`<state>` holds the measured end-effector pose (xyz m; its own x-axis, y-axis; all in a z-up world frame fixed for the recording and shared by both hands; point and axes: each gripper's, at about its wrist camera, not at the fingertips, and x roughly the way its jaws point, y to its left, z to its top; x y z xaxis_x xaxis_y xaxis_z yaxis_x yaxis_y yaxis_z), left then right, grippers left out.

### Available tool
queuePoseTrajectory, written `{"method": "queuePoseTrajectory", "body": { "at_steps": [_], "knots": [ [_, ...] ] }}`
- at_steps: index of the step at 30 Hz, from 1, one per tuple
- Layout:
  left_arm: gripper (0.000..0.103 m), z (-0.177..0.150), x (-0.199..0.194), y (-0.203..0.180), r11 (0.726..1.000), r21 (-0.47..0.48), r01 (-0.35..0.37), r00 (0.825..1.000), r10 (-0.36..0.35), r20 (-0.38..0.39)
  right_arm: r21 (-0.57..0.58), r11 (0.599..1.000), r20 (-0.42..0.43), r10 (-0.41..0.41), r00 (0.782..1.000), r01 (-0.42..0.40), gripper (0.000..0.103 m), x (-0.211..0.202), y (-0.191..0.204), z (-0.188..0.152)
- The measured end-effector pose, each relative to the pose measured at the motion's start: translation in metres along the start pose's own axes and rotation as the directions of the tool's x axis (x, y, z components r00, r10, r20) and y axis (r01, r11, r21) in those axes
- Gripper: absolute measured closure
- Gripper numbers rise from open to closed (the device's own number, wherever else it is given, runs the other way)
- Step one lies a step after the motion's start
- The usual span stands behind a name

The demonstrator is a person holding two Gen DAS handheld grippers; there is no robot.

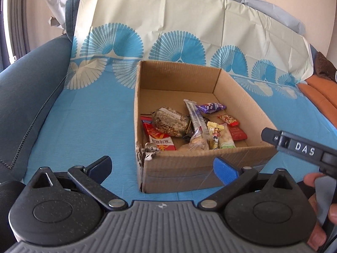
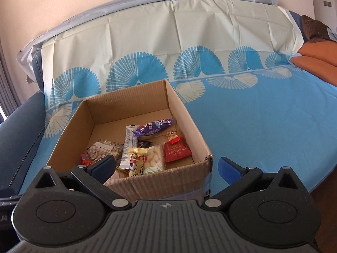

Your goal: Organize snacks

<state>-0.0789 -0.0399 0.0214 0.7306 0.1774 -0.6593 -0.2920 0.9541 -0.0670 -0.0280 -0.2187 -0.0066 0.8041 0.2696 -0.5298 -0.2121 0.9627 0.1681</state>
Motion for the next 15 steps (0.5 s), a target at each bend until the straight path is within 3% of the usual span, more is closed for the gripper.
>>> {"method": "queuePoseTrajectory", "body": {
  "at_steps": [15],
  "knots": [
    [0.0, -0.003, 0.008, 0.004, 1.0, -0.018, 0.016, 1.0, -0.016, -0.01, -0.115, 0.993, 0.007, 0.041, 0.999, -0.04, 0.001, 0.003, 0.024, -0.004]
  ]
}}
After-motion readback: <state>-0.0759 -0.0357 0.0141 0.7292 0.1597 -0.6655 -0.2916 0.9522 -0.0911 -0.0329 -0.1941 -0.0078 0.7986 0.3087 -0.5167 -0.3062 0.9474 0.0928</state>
